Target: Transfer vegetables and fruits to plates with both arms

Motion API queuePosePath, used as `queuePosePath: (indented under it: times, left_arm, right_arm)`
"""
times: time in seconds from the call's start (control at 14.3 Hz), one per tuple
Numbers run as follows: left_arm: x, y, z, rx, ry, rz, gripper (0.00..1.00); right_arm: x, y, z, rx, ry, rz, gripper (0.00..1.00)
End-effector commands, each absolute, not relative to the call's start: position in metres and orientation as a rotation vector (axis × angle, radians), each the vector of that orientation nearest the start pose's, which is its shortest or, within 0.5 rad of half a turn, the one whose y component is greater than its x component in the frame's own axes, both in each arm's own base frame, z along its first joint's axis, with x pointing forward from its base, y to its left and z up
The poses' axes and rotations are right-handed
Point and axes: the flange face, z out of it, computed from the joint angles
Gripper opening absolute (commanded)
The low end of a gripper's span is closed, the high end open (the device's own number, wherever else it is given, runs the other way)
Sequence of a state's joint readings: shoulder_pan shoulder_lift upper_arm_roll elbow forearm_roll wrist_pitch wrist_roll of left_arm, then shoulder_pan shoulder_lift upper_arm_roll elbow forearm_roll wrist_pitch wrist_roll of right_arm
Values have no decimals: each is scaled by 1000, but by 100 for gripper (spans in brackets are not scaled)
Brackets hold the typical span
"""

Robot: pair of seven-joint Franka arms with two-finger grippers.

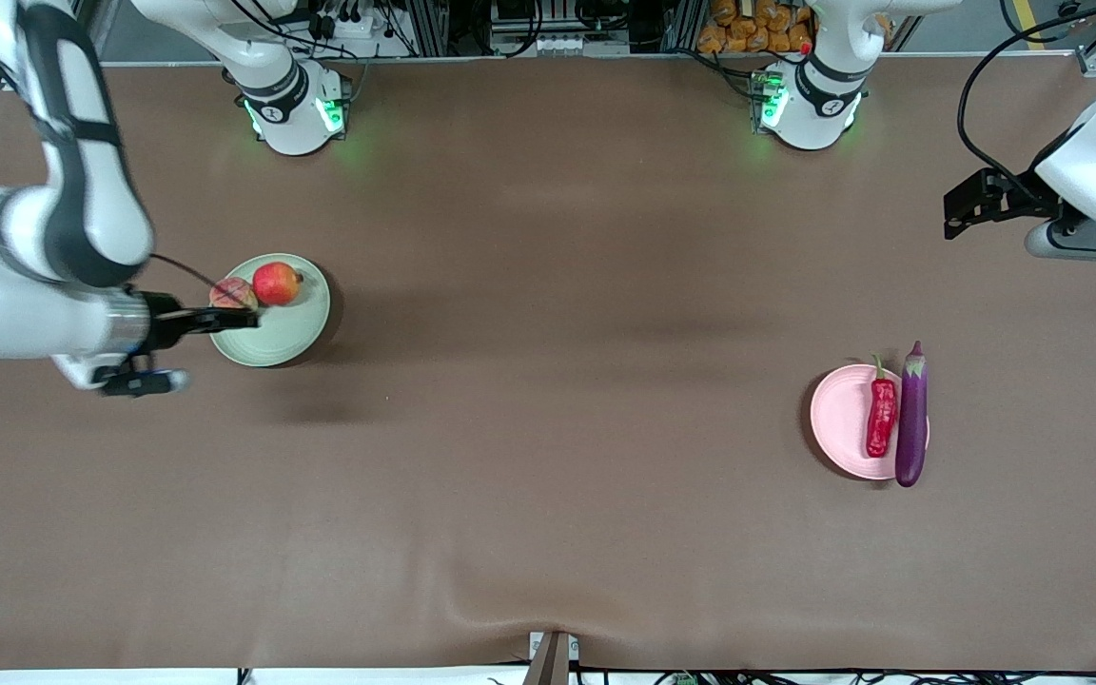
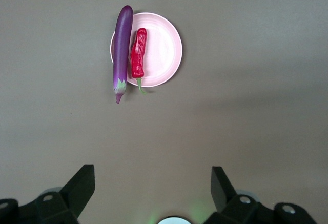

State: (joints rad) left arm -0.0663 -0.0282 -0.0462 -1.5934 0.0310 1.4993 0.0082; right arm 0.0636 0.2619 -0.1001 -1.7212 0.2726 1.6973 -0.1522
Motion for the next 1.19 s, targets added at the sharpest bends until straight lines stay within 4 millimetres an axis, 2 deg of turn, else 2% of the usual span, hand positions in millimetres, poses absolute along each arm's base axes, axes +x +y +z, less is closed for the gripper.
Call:
queuePosePath:
  times: [0.0, 0.14, 0.28, 0.42, 0.49, 0.63, 0.84, 0.98, 1.12]
  left_arm:
    - [532, -53, 635, -3122, 169, 102, 100]
    - [532, -48, 637, -3121, 154, 93, 100]
    - [532, -48, 638, -3124, 152, 93, 100]
    - [530, -55, 639, -3117, 163, 99, 100]
    - [529, -55, 638, -3117, 161, 106, 100]
    - [531, -44, 637, -3120, 145, 114, 100]
    - [532, -52, 639, -3117, 146, 92, 100]
    - [531, -55, 640, -3120, 154, 90, 100]
    - [531, -54, 640, -3121, 154, 90, 100]
  right_arm:
    - [636, -4, 492, -2961, -171, 343, 100]
    - [634, -9, 547, -3011, -192, 324, 100]
    - [622, -10, 589, -3013, -189, 299, 100]
    - [601, -24, 636, -3014, -168, 191, 100]
    - [583, -33, 661, -3017, -147, 148, 100]
    - [557, -34, 672, -3043, -131, 152, 100]
    - [517, -37, 659, -3099, -92, 126, 100]
    - [506, -13, 654, -3108, -74, 134, 100]
    - [508, -7, 650, -3115, -61, 145, 100]
